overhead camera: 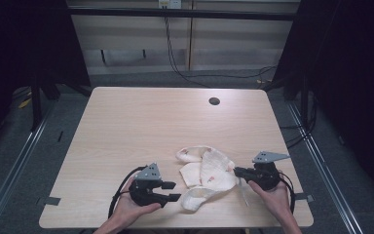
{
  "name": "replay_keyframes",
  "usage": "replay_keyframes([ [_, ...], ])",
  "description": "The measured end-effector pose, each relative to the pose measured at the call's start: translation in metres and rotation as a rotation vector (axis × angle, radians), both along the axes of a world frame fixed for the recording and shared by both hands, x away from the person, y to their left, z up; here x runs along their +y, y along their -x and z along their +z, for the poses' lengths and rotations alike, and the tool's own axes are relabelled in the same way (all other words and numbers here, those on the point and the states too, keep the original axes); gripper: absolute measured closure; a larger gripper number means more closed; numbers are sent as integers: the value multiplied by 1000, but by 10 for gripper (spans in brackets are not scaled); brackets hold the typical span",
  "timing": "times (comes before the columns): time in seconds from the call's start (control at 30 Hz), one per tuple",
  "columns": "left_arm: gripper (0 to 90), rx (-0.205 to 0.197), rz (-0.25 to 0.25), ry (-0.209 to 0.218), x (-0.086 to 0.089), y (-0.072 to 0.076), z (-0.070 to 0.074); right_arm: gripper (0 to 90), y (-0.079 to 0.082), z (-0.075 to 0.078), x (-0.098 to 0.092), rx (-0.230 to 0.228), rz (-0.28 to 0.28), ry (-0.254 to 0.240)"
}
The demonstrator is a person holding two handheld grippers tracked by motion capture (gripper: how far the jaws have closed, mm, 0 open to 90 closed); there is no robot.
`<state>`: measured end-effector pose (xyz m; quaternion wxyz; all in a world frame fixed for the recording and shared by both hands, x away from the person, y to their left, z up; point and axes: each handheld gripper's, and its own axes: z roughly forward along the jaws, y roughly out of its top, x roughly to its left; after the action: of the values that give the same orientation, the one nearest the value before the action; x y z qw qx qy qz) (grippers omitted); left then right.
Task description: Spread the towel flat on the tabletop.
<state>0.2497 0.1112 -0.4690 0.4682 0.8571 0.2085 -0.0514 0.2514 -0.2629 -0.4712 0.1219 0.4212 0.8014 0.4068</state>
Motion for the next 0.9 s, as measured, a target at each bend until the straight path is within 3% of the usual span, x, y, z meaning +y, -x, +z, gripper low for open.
replay_keyframes([
  [0.23,502,38,-14,-18,-11,8,-18,857,1,1,4,-4,6,-1],
  [0.37,490,5,-25,-58,-20,12,-24,858,1,1,6,-8,16,-5],
  [0.43,506,20,-25,-57,-21,12,-28,857,1,1,8,-7,22,-4],
  [0.63,844,24,-44,-40,-19,11,-31,857,1,4,12,-14,35,-9],
  [0.67,857,24,-44,-40,-19,11,-31,857,1,4,12,-14,35,-9],
  [0.7,865,46,-32,-14,-15,8,-30,858,1,4,13,-16,41,-16],
  [0.9,872,46,-3,43,-4,0,-20,859,1,8,11,-22,39,-40],
])
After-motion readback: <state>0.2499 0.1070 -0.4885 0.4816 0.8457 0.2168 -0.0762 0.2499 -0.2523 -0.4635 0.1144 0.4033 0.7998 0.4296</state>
